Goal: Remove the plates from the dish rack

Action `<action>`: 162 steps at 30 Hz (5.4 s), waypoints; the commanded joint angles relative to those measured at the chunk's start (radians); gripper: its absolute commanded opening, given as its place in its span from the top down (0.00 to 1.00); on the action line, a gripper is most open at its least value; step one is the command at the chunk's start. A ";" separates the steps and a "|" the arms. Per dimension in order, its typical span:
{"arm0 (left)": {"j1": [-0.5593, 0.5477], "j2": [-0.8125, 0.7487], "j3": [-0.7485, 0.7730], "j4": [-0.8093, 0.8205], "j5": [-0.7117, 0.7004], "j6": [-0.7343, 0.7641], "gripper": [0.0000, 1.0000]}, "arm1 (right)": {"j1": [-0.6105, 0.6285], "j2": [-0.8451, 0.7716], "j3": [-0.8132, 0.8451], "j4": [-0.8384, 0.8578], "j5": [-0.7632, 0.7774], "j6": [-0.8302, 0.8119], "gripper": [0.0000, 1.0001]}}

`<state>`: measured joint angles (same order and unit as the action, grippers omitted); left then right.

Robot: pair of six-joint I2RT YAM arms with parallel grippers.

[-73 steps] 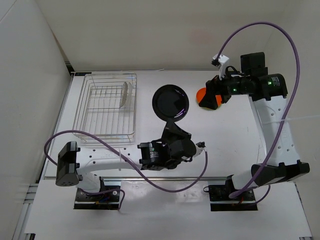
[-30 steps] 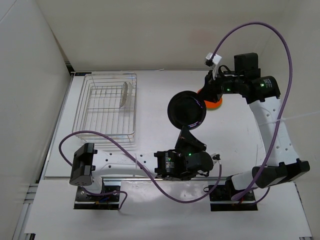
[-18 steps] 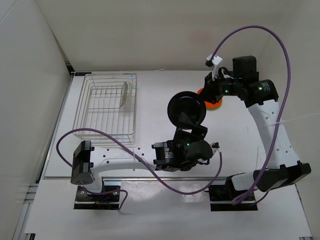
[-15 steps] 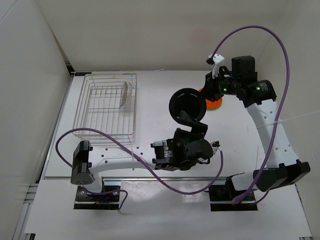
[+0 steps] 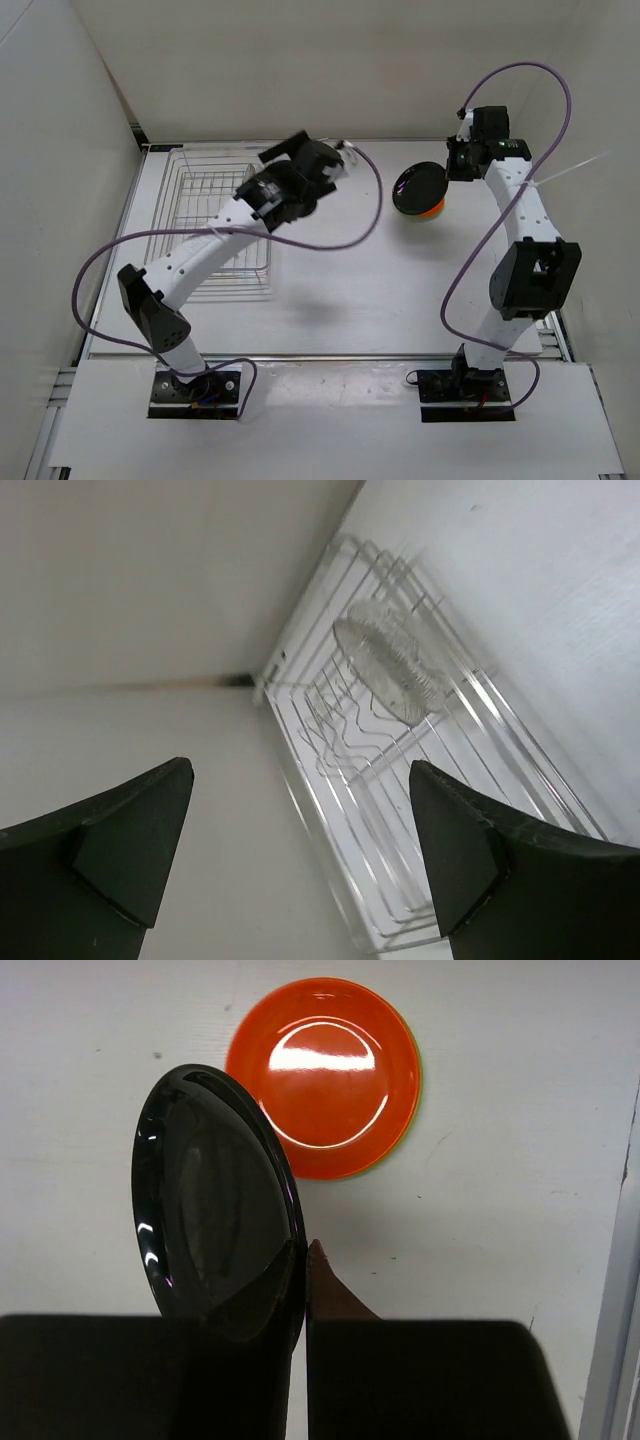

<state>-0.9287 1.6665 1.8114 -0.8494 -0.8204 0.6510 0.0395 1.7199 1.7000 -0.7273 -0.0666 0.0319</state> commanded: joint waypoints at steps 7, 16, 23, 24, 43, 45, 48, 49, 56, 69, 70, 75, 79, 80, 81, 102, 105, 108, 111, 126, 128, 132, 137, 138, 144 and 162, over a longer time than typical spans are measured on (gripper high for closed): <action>0.440 -0.138 0.036 -0.086 0.349 -0.284 0.00 | -0.081 0.171 0.128 0.109 -0.041 0.042 1.00; 0.574 -0.217 -0.067 -0.089 0.487 -0.339 0.00 | -0.115 0.342 0.219 0.143 -0.047 0.076 1.00; 0.574 -0.238 -0.086 -0.131 0.500 -0.340 0.00 | -0.124 0.403 0.228 0.175 -0.038 0.100 1.00; 0.574 -0.238 -0.086 -0.131 0.500 -0.340 0.00 | -0.124 0.412 0.228 0.175 -0.038 0.100 1.00; 0.605 -0.266 -0.193 -0.120 0.520 -0.369 0.00 | -0.124 0.474 0.259 0.155 -0.029 0.100 0.86; 0.605 -0.266 -0.202 -0.120 0.520 -0.378 0.00 | -0.124 0.474 0.259 0.155 -0.029 0.100 0.86; 0.605 -0.275 -0.202 -0.120 0.520 -0.378 0.00 | -0.124 0.474 0.259 0.155 -0.029 0.091 0.84; 0.605 -0.275 -0.202 -0.120 0.520 -0.378 0.00 | -0.124 0.474 0.259 0.155 -0.038 0.091 0.82; 0.614 -0.284 -0.222 -0.111 0.529 -0.398 0.00 | -0.124 0.451 0.230 0.146 -0.048 0.091 0.63; 0.666 -0.324 -0.300 -0.054 0.570 -0.458 0.00 | -0.124 0.366 0.217 0.095 -0.084 0.091 0.31; 0.676 -0.324 -0.300 -0.054 0.570 -0.485 0.00 | -0.124 0.353 0.231 0.080 -0.084 0.091 0.28; 0.676 -0.278 -0.264 -0.045 0.688 -0.553 0.00 | -0.124 0.262 0.227 -0.037 -0.128 0.020 0.22; 0.676 -0.219 -0.218 -0.036 0.767 -0.608 0.00 | -0.113 0.110 0.087 -0.078 -0.153 -0.105 0.19; 0.686 -0.208 -0.209 -0.025 0.802 -0.608 0.00 | -0.113 0.081 0.052 -0.078 -0.153 -0.124 0.19; 0.698 -0.189 -0.208 0.001 0.820 -0.619 0.00 | -0.113 0.051 0.018 -0.078 -0.153 -0.141 0.19; 0.910 0.179 -0.038 0.173 1.287 -0.611 0.10 | -0.104 -0.315 -0.335 -0.038 -0.116 -0.205 0.24; 0.910 0.234 0.009 0.173 1.296 -0.611 0.12 | -0.104 -0.315 -0.347 -0.029 -0.116 -0.196 0.24; 0.910 0.285 0.040 0.164 1.296 -0.611 0.14 | -0.104 -0.324 -0.347 -0.029 -0.116 -0.196 0.24; 0.910 0.317 0.060 0.164 1.296 -0.611 0.21 | -0.104 -0.324 -0.347 -0.029 -0.116 -0.196 0.24; 0.872 0.348 0.040 0.154 1.265 -0.611 0.39 | -0.104 -0.333 -0.347 -0.029 -0.116 -0.187 0.25; 0.872 0.348 0.031 0.164 1.256 -0.611 0.46 | -0.104 -0.333 -0.356 -0.029 -0.116 -0.187 0.25; 0.872 0.358 0.031 0.164 1.256 -0.611 0.55 | -0.104 -0.342 -0.356 -0.029 -0.116 -0.187 0.25; 0.854 0.368 0.022 0.164 1.256 -0.611 0.66 | -0.104 -0.342 -0.375 -0.009 -0.107 -0.187 0.25; 0.854 0.368 0.022 0.164 1.256 -0.611 0.68 | -0.104 -0.342 -0.375 -0.009 -0.107 -0.187 0.25; 0.854 0.368 0.022 0.154 1.256 -0.611 0.78 | -0.104 -0.351 -0.375 -0.009 -0.098 -0.187 0.25; 0.872 0.233 0.051 0.125 1.247 -0.642 0.88 | -0.104 -0.370 -0.384 -0.009 -0.098 -0.187 0.25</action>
<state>-0.0711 2.0281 1.8317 -0.7170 0.4332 0.0097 -0.0650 1.3861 1.3251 -0.7666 -0.1661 -0.1604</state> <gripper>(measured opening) 0.142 0.746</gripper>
